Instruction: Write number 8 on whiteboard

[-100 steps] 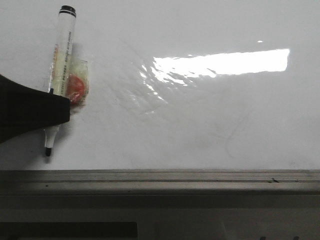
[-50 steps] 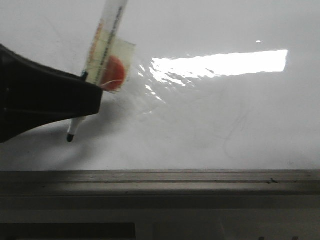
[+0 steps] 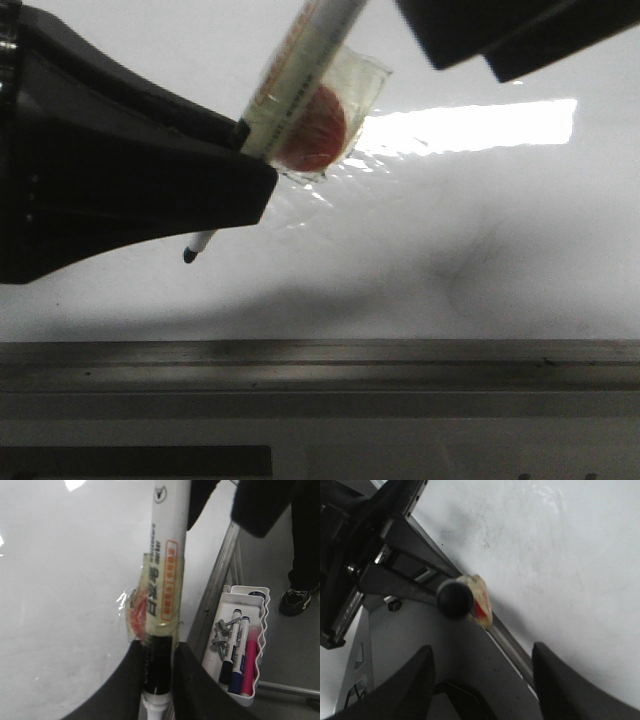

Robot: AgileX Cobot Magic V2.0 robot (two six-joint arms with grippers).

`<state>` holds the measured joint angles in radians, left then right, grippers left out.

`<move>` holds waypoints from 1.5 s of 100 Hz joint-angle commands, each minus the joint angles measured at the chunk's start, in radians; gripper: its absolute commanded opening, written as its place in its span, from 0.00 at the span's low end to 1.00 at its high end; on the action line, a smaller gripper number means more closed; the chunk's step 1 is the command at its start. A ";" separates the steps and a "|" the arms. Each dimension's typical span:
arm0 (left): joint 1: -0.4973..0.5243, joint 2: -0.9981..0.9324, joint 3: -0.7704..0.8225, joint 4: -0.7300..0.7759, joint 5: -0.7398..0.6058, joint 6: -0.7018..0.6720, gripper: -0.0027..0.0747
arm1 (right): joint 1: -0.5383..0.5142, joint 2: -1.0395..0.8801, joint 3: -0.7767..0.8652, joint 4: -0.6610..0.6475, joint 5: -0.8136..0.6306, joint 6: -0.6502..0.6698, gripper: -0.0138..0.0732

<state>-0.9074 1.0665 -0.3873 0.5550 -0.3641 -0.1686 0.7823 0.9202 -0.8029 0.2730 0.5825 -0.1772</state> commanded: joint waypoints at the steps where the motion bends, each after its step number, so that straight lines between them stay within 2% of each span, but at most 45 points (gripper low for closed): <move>1: -0.013 -0.006 -0.031 -0.003 -0.061 -0.006 0.01 | 0.019 0.034 -0.060 0.013 -0.094 -0.010 0.59; 23: -0.013 -0.006 -0.031 -0.003 -0.057 -0.006 0.01 | 0.040 0.085 -0.108 0.014 -0.126 -0.010 0.59; 30: -0.013 -0.006 -0.031 -0.003 -0.057 -0.006 0.01 | 0.040 0.093 -0.108 0.014 -0.135 -0.010 0.56; 37: -0.013 -0.006 -0.031 -0.003 -0.061 -0.006 0.01 | 0.040 0.094 -0.108 0.014 -0.124 -0.008 0.44; 52: -0.013 -0.006 -0.031 -0.003 -0.066 -0.006 0.04 | 0.040 0.094 -0.108 0.014 -0.112 0.000 0.07; 58: -0.013 -0.006 -0.031 -0.003 -0.066 -0.008 0.15 | 0.040 0.094 -0.108 0.014 -0.112 0.003 0.09; 70: -0.013 -0.006 -0.031 -0.005 -0.066 -0.045 0.46 | 0.040 0.094 -0.108 0.002 -0.108 0.003 0.09; 77: -0.013 -0.008 -0.031 -0.033 -0.059 -0.072 0.55 | 0.040 0.094 -0.108 -0.015 -0.108 0.001 0.09; 99: -0.013 -0.139 -0.031 -0.060 0.039 -0.173 0.53 | 0.038 0.094 -0.108 -0.017 -0.097 0.012 0.09; 119: 0.007 -0.429 -0.031 -0.167 0.236 -0.173 0.53 | 0.031 0.092 -0.108 -0.019 -0.127 0.060 0.09; 135: 0.052 -0.609 -0.031 -0.196 0.381 -0.173 0.53 | -0.030 0.092 -0.118 -0.022 -0.198 0.061 0.09; 150: 0.092 -0.678 -0.031 -0.217 0.387 -0.173 0.53 | -0.114 0.092 -0.190 -0.033 -0.149 0.061 0.09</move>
<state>-0.8340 0.4101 -0.3873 0.3570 0.0755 -0.3290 0.7150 1.0247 -0.9211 0.2500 0.4849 -0.1174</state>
